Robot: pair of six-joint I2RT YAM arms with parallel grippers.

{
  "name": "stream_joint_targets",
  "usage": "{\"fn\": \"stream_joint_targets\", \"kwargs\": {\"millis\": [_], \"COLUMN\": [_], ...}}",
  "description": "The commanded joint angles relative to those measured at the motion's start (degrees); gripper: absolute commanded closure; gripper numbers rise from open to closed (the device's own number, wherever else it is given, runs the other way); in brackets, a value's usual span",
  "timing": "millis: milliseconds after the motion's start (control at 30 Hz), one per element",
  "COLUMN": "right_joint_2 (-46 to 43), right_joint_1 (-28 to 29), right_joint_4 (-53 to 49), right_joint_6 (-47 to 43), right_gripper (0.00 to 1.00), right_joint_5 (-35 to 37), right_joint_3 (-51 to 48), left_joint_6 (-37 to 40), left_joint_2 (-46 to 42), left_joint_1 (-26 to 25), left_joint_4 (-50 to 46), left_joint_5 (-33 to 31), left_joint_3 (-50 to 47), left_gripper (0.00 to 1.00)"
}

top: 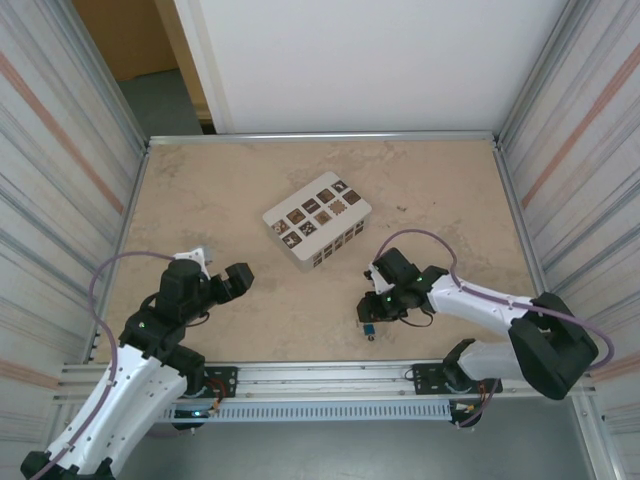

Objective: Unlock the padlock with the key

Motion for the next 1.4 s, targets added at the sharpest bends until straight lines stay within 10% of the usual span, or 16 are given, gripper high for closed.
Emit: {"fn": "stream_joint_targets", "kwargs": {"millis": [0, 633, 933, 1367], "right_joint_2": [-3.7, -25.2, -26.7, -25.5], "right_joint_1": [-1.0, -20.5, -29.2, -40.7], "right_joint_4": [-2.5, -3.4, 4.1, 23.5], "right_joint_6": [-0.7, -12.1, -15.0, -22.8], "right_gripper": [0.67, 0.41, 0.00, 0.01], "right_joint_5": [2.3, 8.0, 10.7, 14.0], "right_joint_3": [0.6, 3.3, 0.3, -9.4], "left_joint_6": [1.2, 11.3, 14.4, 25.9], "left_joint_2": [0.4, 7.4, 7.0, 6.4], "left_joint_1": [0.4, 3.9, 5.4, 5.8], "left_joint_4": [0.3, 2.7, 4.9, 13.2], "left_joint_5": [-1.4, -12.2, -19.4, -31.2], "left_joint_3": [0.9, 7.6, 6.8, 2.3], "left_gripper": [0.06, 0.01, 0.01, 0.01]}}
